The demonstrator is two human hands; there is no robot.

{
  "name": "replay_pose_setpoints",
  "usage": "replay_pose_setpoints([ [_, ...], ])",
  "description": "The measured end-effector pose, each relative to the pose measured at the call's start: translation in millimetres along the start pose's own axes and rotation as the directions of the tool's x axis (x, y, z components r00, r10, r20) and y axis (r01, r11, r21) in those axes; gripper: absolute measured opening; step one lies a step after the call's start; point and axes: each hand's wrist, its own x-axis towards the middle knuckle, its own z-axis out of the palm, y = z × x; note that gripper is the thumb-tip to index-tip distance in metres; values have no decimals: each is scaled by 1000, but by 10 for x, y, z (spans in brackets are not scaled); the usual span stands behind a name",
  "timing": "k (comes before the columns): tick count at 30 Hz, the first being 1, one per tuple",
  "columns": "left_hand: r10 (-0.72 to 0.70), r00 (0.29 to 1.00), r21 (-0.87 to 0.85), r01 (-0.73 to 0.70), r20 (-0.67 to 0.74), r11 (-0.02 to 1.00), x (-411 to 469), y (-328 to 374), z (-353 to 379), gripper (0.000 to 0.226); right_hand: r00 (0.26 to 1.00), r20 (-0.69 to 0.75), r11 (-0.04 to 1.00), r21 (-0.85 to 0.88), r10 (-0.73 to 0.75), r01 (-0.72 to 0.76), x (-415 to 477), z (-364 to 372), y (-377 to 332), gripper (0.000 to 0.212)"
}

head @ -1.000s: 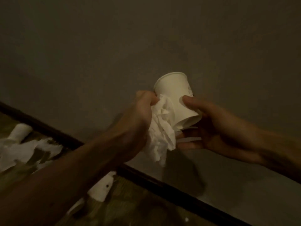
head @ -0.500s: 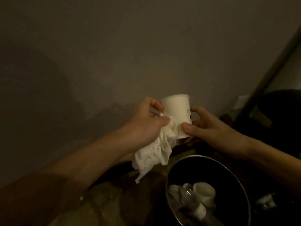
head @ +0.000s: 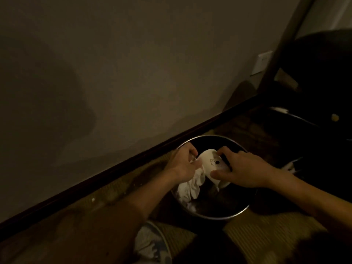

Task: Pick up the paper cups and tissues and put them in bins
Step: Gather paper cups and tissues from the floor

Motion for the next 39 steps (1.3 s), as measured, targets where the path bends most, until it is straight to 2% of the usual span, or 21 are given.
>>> replay_pose_setpoints([
  [3, -7, 999, 109, 3, 37, 994, -25, -68, 109, 13, 999, 31, 991, -130, -23, 26, 55, 145, -65, 81],
  [6, 2, 990, 195, -30, 144, 980, -28, -31, 28, 7, 998, 58, 988, -151, -35, 43, 71, 107, -84, 84],
  [9, 127, 986, 333, -156, 109, 930, -79, 143, -334, 11, 996, -30, 982, -167, -89, 83, 58, -30, -156, 64],
  [13, 256, 967, 497, -215, -15, 841, -321, 283, -1169, 21, 951, -229, 972, 64, -207, 227, -2, -242, -505, 28],
  [17, 244, 969, 675, -163, -26, 720, -912, 147, -2088, 34, 863, -359, 827, 309, -356, 470, 91, -351, -1251, 23],
  [21, 184, 971, 809, 13, -149, 587, -1803, -346, -2855, 42, 777, -356, 664, 403, -520, 630, 433, -202, -2283, 20],
  [24, -35, 954, 727, 249, -297, 640, -2497, -916, -3142, 38, 716, -271, 573, 450, -644, 685, 652, 176, -3136, 17],
  [27, -181, 895, 664, 427, -408, 614, -3120, -1728, -3191, 35, 636, -143, 523, 449, -758, 725, 713, 697, -3925, 21],
  [29, -251, 844, 598, 518, -475, 612, -3458, -2314, -3070, 26, 587, -72, 510, 416, -807, 753, 717, 1051, -4317, 26],
  [32, -409, 724, 407, 666, -555, 625, -3858, -3170, -2799, 20, 523, -9, 482, 374, -852, 792, 777, 1635, -4893, 32],
  [36, -509, 613, 133, 708, -604, 694, -3979, -4099, -2460, 13, 548, 146, 555, 403, -824, 727, 924, 2270, -5454, 29],
  [38, -539, 571, 31, 703, -619, 710, -3907, -4457, -2370, 4, 568, 229, 607, 422, -790, 674, 1016, 2512, -5664, 34],
  [39, -552, 545, -3, 710, -631, 705, -3864, -4609, -2344, 8, 579, 279, 639, 426, -766, 641, 1054, 2609, -5760, 37],
])
